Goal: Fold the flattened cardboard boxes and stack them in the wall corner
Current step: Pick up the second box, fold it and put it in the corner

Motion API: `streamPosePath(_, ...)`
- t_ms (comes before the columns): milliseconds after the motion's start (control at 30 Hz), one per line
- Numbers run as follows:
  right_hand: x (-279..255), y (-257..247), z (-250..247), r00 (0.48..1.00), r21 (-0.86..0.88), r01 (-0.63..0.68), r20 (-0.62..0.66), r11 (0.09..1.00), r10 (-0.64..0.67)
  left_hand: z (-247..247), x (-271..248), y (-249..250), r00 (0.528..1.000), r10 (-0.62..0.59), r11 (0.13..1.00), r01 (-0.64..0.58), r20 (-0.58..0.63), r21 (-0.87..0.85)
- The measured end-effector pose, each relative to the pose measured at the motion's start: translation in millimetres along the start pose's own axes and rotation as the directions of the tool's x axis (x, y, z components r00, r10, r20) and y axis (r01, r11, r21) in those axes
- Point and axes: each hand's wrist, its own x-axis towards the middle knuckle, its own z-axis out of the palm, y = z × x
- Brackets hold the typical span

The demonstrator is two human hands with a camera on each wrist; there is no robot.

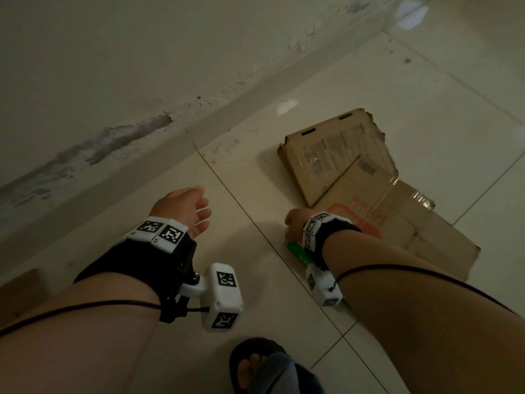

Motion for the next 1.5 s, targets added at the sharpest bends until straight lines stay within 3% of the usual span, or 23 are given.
streamPosePath(233, 10, -1, 11, 0.995, -0.273, 0.096, 0.061, 0.957, -0.082, -3, 7, -10, 1.000, -0.022, 1.000, 0.022, 0.008, -0.012)
streamPosePath(400, 11, -1, 14, 0.989, -0.347, 0.143, 0.083, 0.927, -0.122, -4, 5, -12, 1.000, -0.026, 1.000, 0.026, 0.008, -0.012)
streamPosePath(567, 1, 5, 18, 0.996, -0.383, 0.082, -0.010, 0.920, -0.093, -9, 0, -9, 1.000, -0.015, 1.000, 0.015, 0.011, -0.024)
streamPosePath(700, -18, 6, 1, 0.995, -0.441, 0.083, -0.009, 0.894, -0.097, -23, -14, -4, 1.000, 0.004, 1.000, -0.004, 0.000, -0.030)
streamPosePath(933, -88, -15, -54, 0.963, -0.462, 0.221, -0.038, 0.859, -0.268, -51, -57, 18, 0.995, 0.088, 0.993, -0.092, -0.048, -0.075)
streamPosePath(1133, -180, -57, -94, 0.875, -0.439, 0.278, -0.251, 0.854, -0.414, -79, -115, 36, 0.982, 0.174, 0.974, -0.183, -0.077, -0.134)
streamPosePath(1367, -276, -99, -108, 0.746, -0.212, 0.416, -0.476, 0.884, -0.466, -129, -177, 37, 0.959, 0.245, 0.950, -0.266, -0.143, -0.162)
streamPosePath(1500, -320, -125, -97, 0.656, -0.084, 0.543, -0.579, 0.835, -0.485, -177, -210, 33, 0.949, 0.240, 0.940, -0.280, -0.204, -0.194)
